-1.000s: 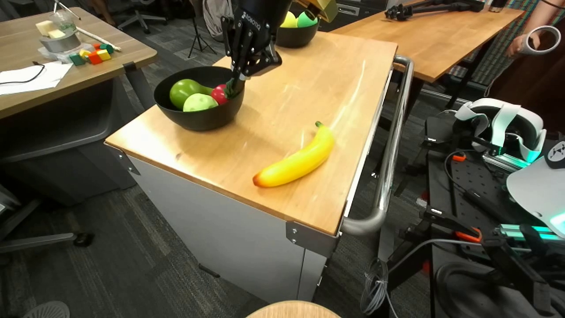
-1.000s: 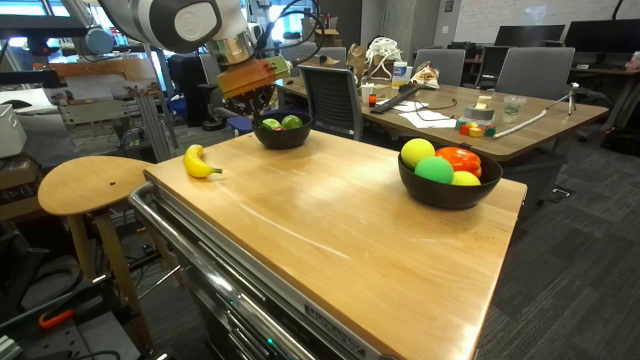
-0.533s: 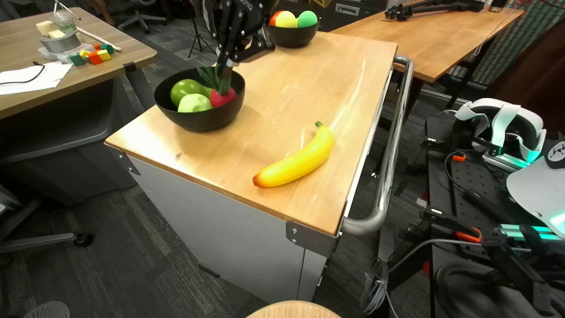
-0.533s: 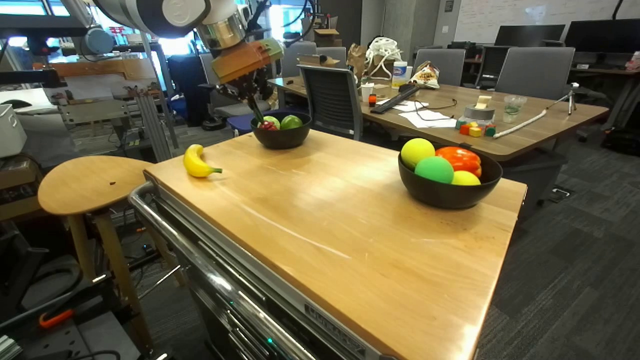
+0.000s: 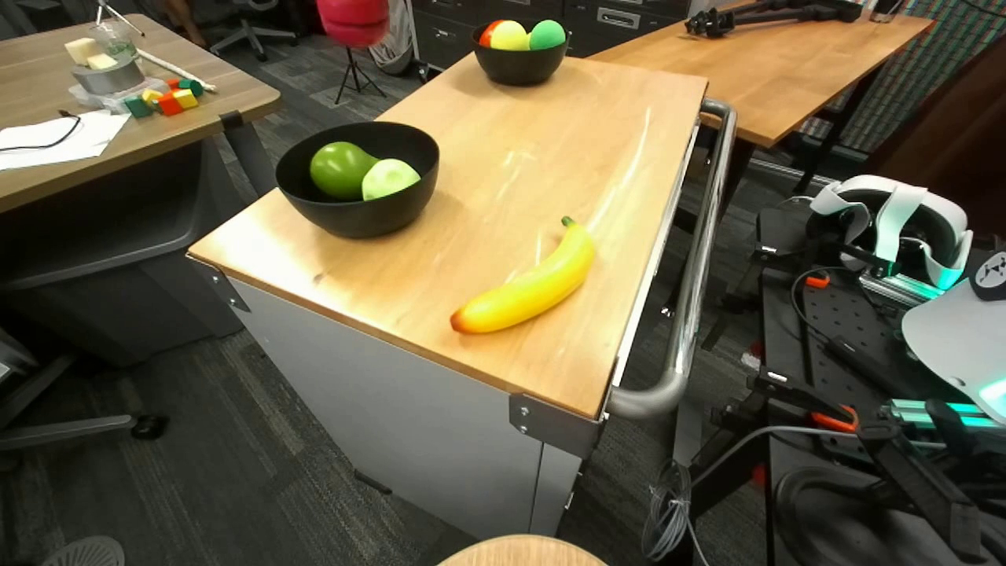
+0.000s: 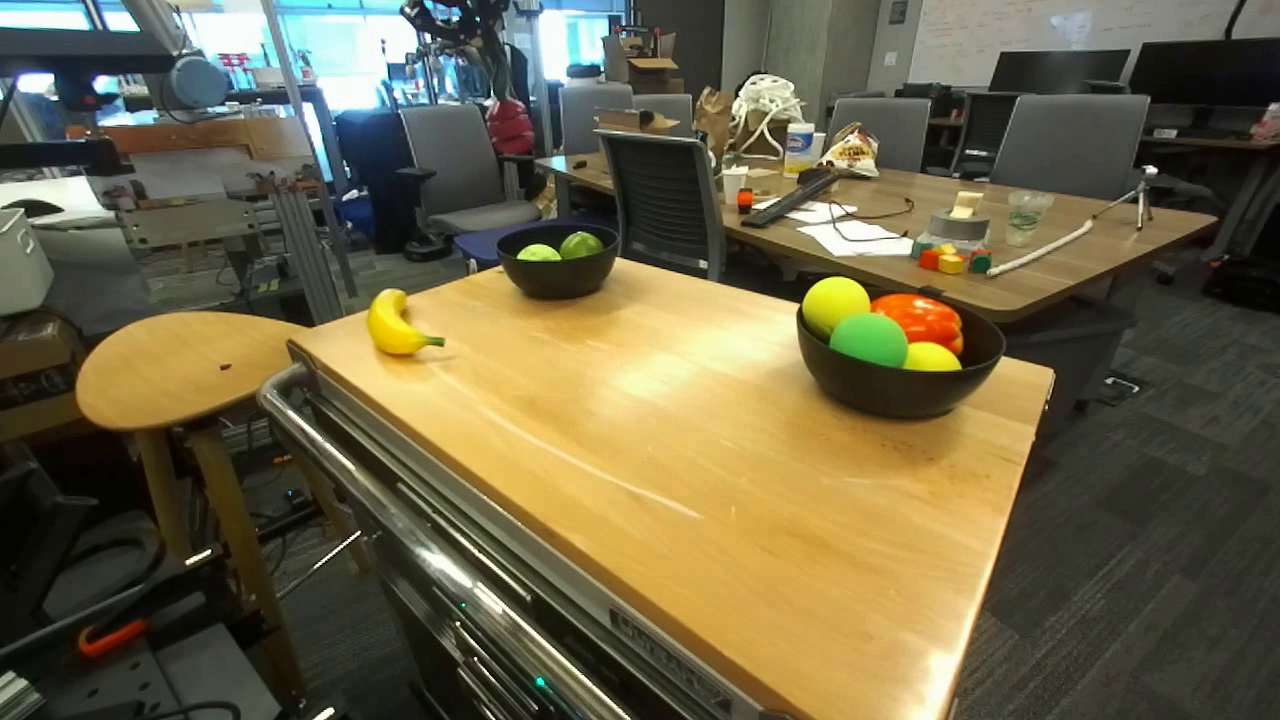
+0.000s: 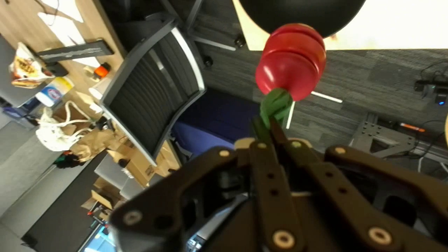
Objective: Take the fruits and vegetables out of the bowls and put them on the table
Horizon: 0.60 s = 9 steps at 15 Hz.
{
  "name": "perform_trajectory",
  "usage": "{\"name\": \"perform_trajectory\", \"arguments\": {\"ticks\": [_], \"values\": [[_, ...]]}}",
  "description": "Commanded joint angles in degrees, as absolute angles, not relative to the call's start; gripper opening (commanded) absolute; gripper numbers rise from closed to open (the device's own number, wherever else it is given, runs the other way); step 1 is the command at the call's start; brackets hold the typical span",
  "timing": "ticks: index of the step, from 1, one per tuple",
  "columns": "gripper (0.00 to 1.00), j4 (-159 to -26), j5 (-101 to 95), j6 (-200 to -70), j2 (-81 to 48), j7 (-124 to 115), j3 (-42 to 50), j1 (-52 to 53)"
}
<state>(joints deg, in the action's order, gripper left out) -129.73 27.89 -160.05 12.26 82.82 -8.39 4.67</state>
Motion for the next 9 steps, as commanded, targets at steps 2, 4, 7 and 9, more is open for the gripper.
{"name": "perform_trajectory", "arguments": {"ticks": [2, 4, 7, 9], "values": [[0.01, -130.5, 30.9, -160.3, 15.9, 84.3, -2.3, 2.3], [0.01, -129.9, 32.3, -160.8, 14.1, 84.4, 0.9, 1.5], [0.01, -129.9, 36.7, -160.7, 10.5, 85.1, 5.1, 1.6], [0.01, -129.8, 39.8, -160.1, 7.9, 85.4, 6.8, 2.0]]}}
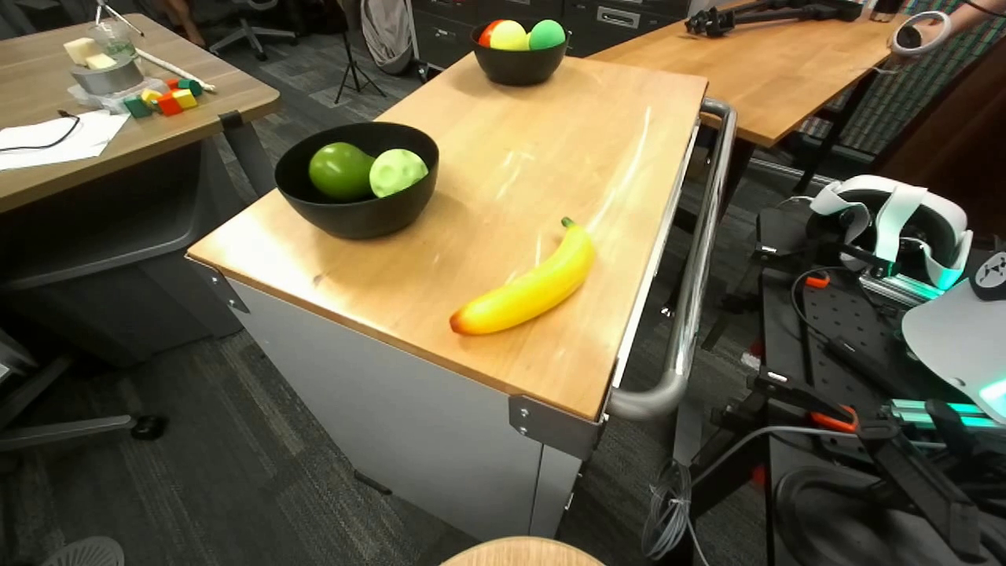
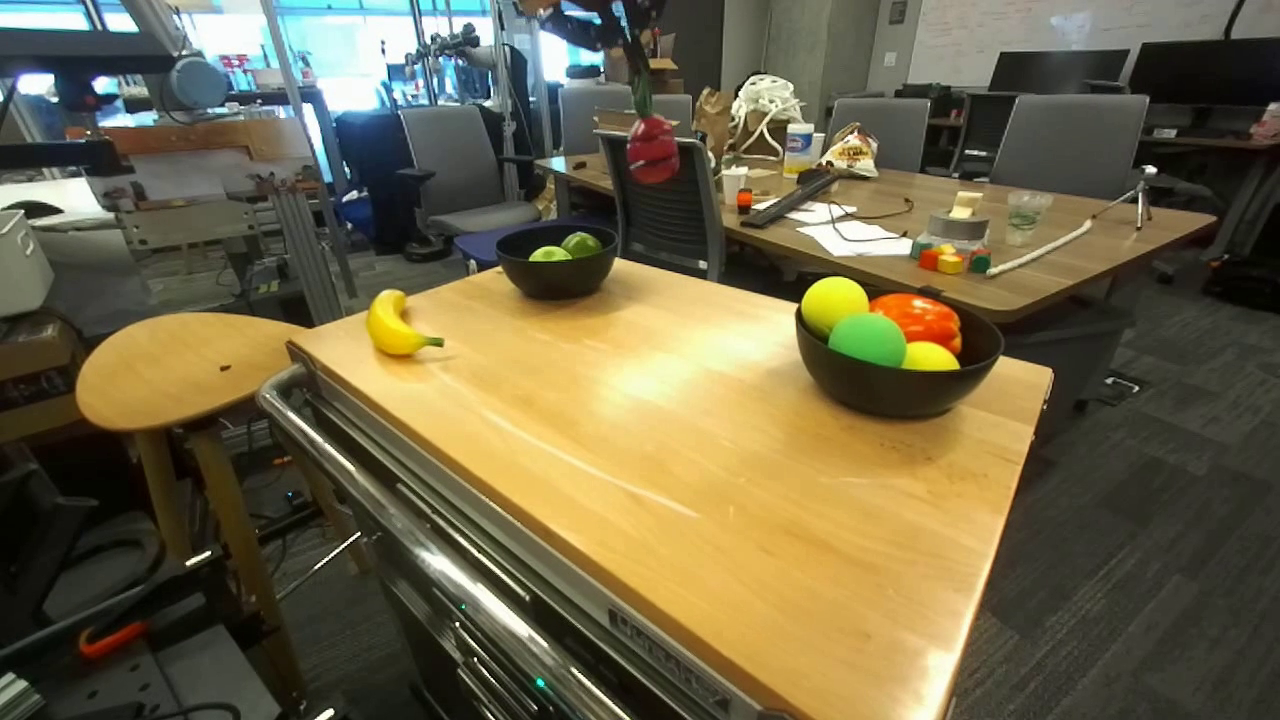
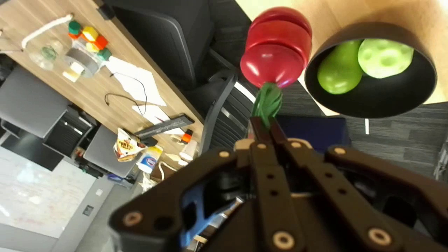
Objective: Take the fruits and vegetables out of the bowls and put them on the table
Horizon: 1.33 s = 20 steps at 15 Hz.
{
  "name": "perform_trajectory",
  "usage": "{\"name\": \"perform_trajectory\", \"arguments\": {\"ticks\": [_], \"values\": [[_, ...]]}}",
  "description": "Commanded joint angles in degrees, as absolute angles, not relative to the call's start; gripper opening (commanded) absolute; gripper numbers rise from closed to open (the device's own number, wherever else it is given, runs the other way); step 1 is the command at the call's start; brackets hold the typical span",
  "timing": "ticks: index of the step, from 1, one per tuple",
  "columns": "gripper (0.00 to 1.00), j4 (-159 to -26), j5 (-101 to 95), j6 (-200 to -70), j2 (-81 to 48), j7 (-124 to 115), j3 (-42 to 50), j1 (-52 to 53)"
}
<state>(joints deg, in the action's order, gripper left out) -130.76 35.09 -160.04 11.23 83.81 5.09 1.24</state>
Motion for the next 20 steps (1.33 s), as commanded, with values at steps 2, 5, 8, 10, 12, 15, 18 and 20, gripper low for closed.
{"name": "perform_trajectory", "arguments": {"ticks": [2, 5, 8, 10, 12, 15, 18, 20], "values": [[0.01, -129.4, 42.3, -159.7, 4.8, 85.3, 7.4, 2.0], [0.01, -128.4, 44.5, -159.2, 0.6, 84.3, 7.0, 1.6], [0.08, -128.1, 44.4, -159.2, -1.7, 83.3, 6.5, 1.5], [0.36, -127.7, 43.6, -158.9, -2.6, 82.5, 6.4, 1.5], [0.5, -127.5, 43.3, -158.8, -2.5, 81.8, 6.3, 1.6], [0.74, -128.6, 43.7, -156.7, 1.0, 81.8, 5.2, 2.6], [0.96, -129.0, 44.5, -154.2, 5.6, 83.2, 2.2, 5.0], [1.0, -127.2, 43.3, -151.8, 4.9, 80.5, 0.2, 6.6]]}}
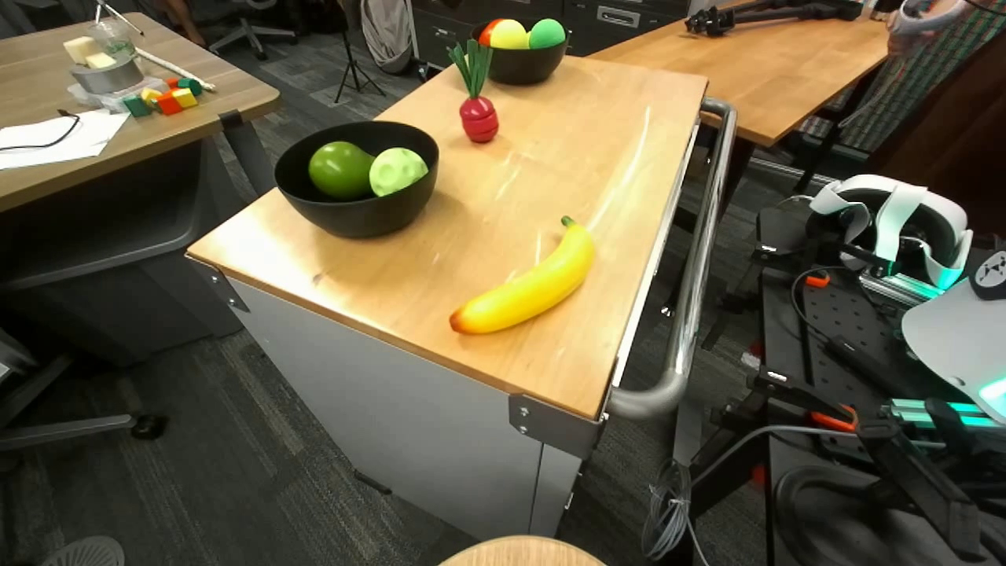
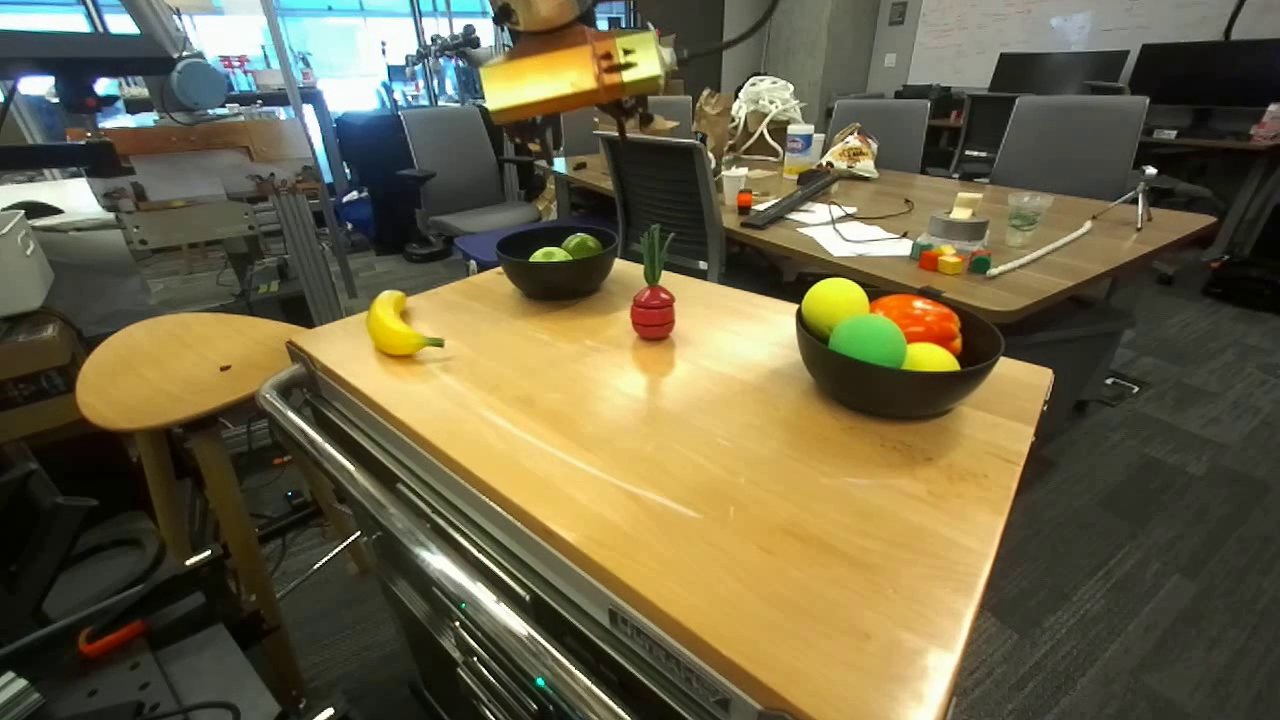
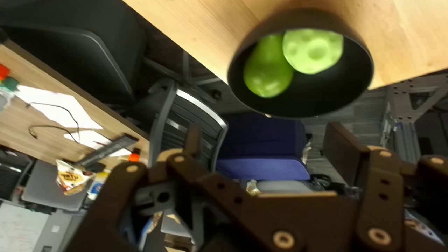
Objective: Take the fruits and vegetables out of the bowls and put them on the table
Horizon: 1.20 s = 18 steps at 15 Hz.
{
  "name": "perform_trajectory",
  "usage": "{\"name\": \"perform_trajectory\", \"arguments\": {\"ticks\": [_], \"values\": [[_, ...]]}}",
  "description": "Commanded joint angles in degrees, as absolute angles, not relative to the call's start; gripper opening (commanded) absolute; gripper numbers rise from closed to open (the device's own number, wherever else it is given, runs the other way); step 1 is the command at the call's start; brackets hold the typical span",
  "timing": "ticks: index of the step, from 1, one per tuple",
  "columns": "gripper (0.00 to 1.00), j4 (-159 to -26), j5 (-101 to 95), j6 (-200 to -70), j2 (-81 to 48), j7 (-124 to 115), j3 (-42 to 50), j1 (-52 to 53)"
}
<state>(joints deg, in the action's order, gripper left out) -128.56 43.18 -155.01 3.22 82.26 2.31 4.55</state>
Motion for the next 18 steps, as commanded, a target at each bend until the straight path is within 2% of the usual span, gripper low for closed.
{"name": "perform_trajectory", "arguments": {"ticks": [1, 5, 10, 14, 16, 18], "values": [[1.0, -126.2, 41.9, -151.3, 3.3, 78.0, -0.8, 7.1], [1.0, -122.5, 37.0, -153.8, -4.5, 64.1, -3.8, 6.8], [1.0, -117.8, 31.8, -151.9, -11.7, 44.2, -2.0, 8.0], [1.0, -113.9, 29.4, -151.9, -15.8, 34.5, -6.2, 4.5], [0.91, -112.6, 26.5, -151.2, -17.6, 28.5, -6.3, 4.3], [0.95, -111.8, 23.4, -150.8, -19.2, 23.0, -6.4, 4.0]]}}
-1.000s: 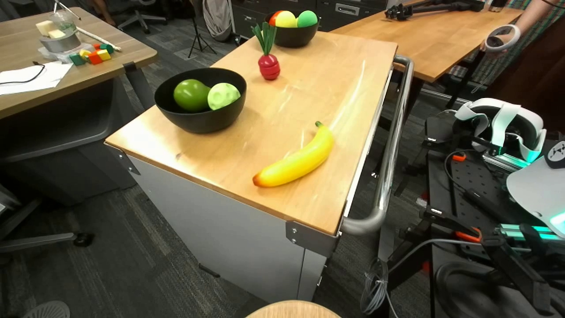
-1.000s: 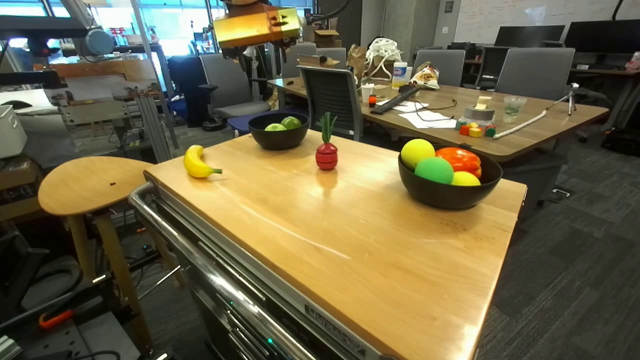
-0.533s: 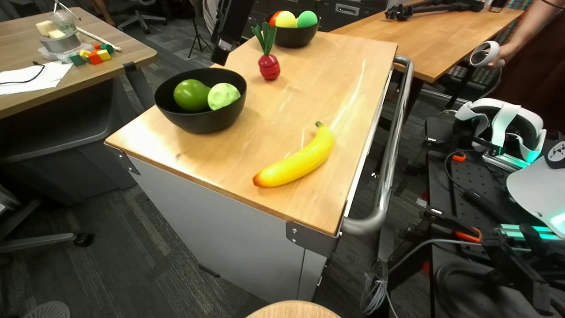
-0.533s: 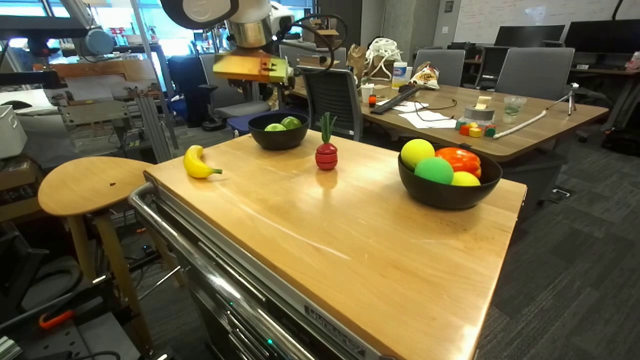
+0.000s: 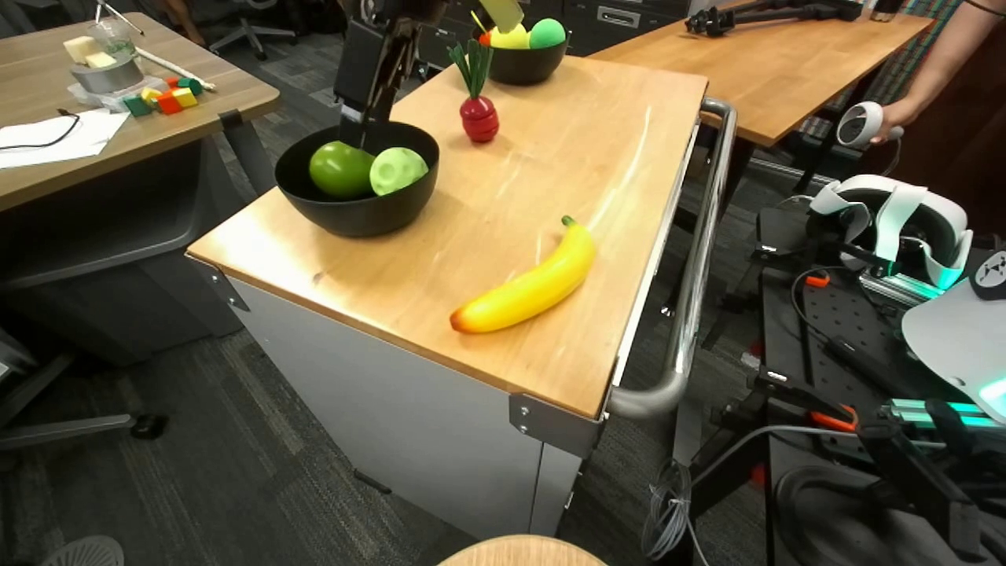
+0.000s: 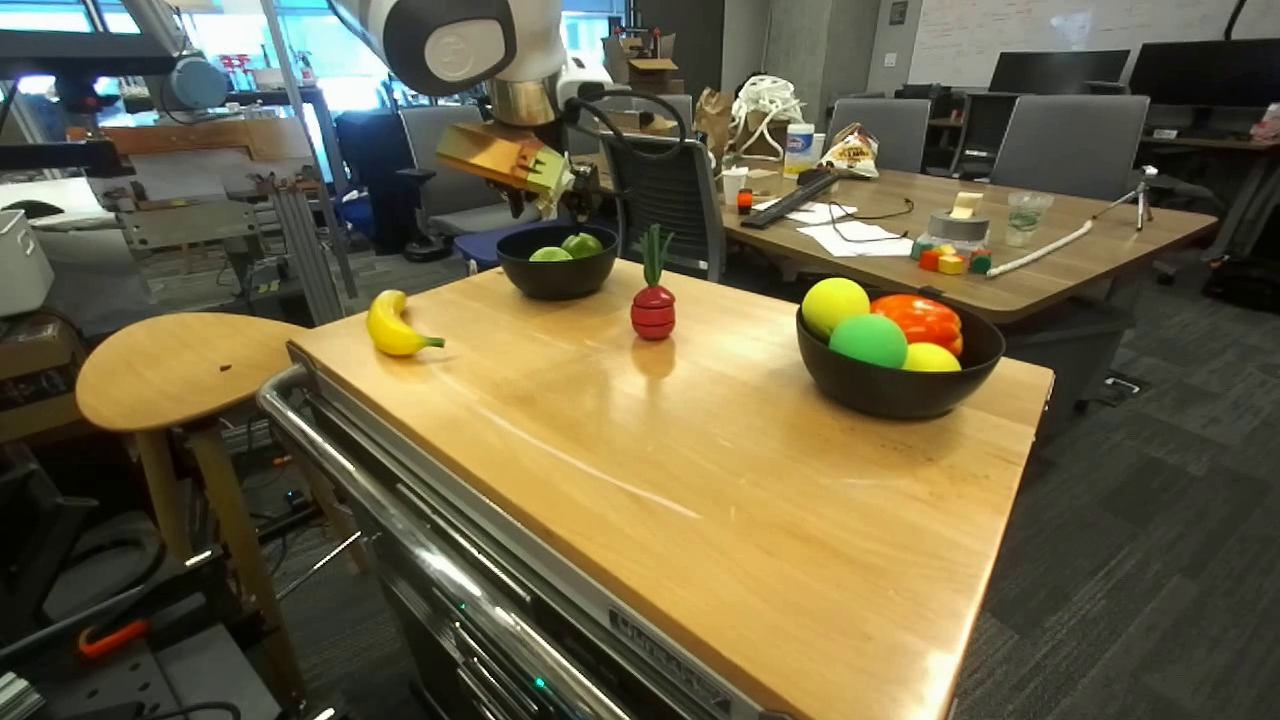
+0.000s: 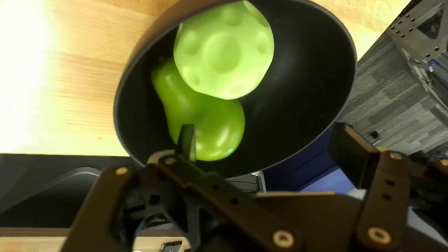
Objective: Take the fruits and vegetables out of the bowls and put them on the table
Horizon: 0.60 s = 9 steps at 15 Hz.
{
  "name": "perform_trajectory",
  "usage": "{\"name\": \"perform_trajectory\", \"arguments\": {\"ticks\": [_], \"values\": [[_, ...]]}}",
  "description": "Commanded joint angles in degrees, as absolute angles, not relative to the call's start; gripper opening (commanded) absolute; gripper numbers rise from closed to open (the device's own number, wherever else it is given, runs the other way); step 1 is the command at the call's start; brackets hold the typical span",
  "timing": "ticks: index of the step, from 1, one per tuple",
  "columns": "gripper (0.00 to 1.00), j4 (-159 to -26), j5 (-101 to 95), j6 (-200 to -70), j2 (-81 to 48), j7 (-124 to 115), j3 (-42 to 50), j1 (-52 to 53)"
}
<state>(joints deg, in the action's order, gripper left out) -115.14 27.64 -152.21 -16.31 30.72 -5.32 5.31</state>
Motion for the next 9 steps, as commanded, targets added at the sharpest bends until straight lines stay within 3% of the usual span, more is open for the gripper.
{"name": "perform_trajectory", "arguments": {"ticks": [1, 3, 5, 6, 7, 9], "values": [[0.97, -111.6, 22.0, -150.8, -19.9, 20.7, -6.4, 3.9], [0.9, -111.5, 19.3, -150.3, -21.0, 17.0, -6.2, 3.9], [0.76, -111.3, 17.5, -149.6, -21.7, 14.6, -6.4, 3.8], [0.78, -111.2, 16.9, -149.3, -22.0, 13.7, -6.5, 3.7], [0.56, -111.0, 16.4, -148.8, -22.3, 12.9, -6.5, 3.7], [0.53, -110.6, 15.9, -148.1, -22.5, 11.9, -6.6, 3.5]]}}
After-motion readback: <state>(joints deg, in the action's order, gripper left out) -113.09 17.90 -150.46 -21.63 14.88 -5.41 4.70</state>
